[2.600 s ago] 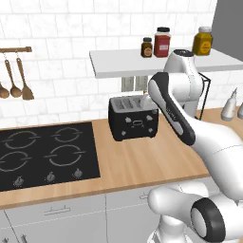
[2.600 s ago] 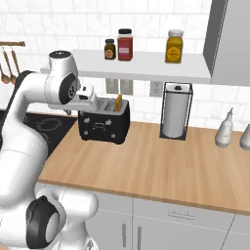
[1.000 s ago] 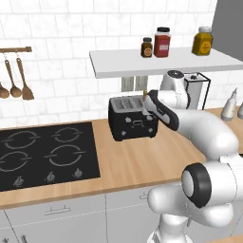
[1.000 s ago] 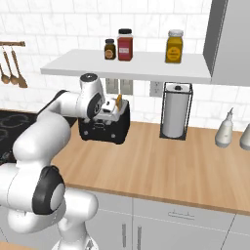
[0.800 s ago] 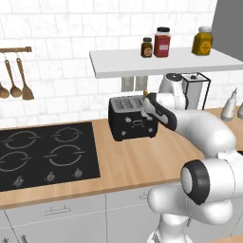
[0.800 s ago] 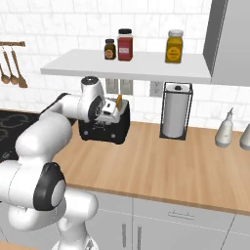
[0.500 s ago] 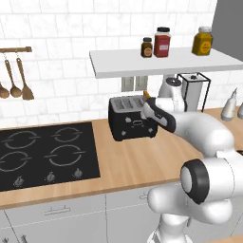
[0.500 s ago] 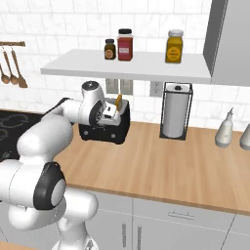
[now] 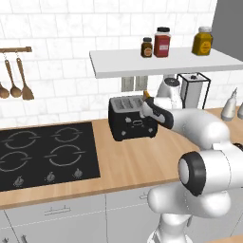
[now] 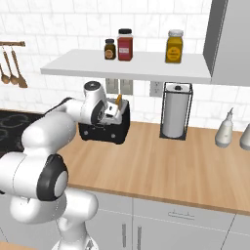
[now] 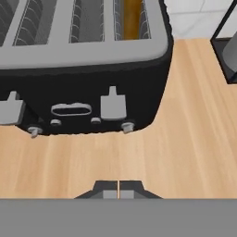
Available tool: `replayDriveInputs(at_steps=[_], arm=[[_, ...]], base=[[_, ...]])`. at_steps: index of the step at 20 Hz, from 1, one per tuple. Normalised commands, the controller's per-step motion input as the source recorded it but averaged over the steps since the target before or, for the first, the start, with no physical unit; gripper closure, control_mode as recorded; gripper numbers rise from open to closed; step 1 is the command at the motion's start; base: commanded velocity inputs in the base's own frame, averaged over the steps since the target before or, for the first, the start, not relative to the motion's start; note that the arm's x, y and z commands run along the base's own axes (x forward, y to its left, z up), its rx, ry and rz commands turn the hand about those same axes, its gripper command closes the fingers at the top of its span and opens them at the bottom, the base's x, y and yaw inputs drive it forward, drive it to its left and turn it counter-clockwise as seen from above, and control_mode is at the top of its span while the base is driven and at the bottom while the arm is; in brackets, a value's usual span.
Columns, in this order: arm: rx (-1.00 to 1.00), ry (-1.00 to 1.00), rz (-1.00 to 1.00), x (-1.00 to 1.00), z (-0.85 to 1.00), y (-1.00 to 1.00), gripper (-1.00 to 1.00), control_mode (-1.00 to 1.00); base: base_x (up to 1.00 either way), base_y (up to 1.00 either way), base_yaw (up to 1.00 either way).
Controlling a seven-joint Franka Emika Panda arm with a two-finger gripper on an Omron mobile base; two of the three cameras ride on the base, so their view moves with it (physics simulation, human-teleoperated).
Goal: Start the toaster. Once the lever pops up, take the bread to the plate on the dining counter.
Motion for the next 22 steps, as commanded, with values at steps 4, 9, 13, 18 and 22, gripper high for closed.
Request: replayDriveInputs(at_steps=[4, 9, 13, 18, 22], arm=[[0.0, 0.0, 0.0, 0.31, -0.02, 0.0, 1.0, -1.0], [0.0, 0.0, 0.0, 0.3, -0.12, 0.0, 1.0, -1.0], [0.0, 0.0, 0.0, 0.26, -0.13, 0.0, 1.0, -1.0], [0.0, 0.0, 0.0, 0.23, -0.13, 0.0, 1.0, -1.0], [0.0, 0.0, 0.01, 0.12, -0.19, 0.06, 1.0, -1.0]], base=[[0.0, 0.0, 0.0], [0.0, 0.0, 0.0], [0.0, 0.0, 0.0], [0.0, 0.0, 0.0], [0.0, 0.0, 0.0]])
